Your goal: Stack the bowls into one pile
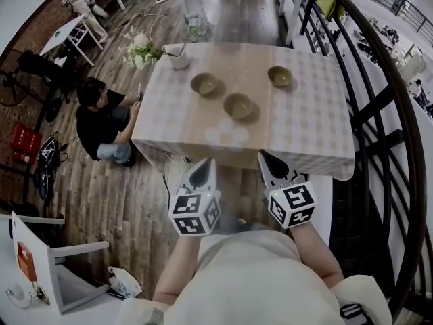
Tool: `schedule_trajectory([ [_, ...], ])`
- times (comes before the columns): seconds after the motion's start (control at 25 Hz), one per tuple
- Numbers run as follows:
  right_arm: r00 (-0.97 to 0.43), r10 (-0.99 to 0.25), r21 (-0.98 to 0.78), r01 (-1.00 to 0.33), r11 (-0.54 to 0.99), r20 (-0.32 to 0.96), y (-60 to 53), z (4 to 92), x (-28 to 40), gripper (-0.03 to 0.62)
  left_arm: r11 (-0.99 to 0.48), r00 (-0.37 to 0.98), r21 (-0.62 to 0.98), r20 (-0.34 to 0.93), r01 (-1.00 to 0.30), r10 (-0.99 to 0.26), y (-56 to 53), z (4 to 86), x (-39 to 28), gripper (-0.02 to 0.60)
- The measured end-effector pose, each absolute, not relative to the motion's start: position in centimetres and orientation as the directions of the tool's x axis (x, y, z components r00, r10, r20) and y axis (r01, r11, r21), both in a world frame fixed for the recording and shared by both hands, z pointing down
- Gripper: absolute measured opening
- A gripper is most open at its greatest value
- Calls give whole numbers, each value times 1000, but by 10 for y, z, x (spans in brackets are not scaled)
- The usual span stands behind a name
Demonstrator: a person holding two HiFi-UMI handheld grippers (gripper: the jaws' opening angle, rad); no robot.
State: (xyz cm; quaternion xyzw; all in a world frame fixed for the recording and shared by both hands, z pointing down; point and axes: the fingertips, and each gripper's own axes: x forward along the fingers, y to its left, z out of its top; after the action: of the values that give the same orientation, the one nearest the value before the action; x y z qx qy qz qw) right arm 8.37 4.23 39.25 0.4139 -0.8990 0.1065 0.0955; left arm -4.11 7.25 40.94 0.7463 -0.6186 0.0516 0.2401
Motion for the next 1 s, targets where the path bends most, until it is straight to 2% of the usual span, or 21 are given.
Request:
schedule_trajectory([
  [1.0, -524, -756, -72, -837, 543, 393, -113, 447, 50, 0, -160, 283, 290, 451, -943, -846, -76, 459, -101, 2],
])
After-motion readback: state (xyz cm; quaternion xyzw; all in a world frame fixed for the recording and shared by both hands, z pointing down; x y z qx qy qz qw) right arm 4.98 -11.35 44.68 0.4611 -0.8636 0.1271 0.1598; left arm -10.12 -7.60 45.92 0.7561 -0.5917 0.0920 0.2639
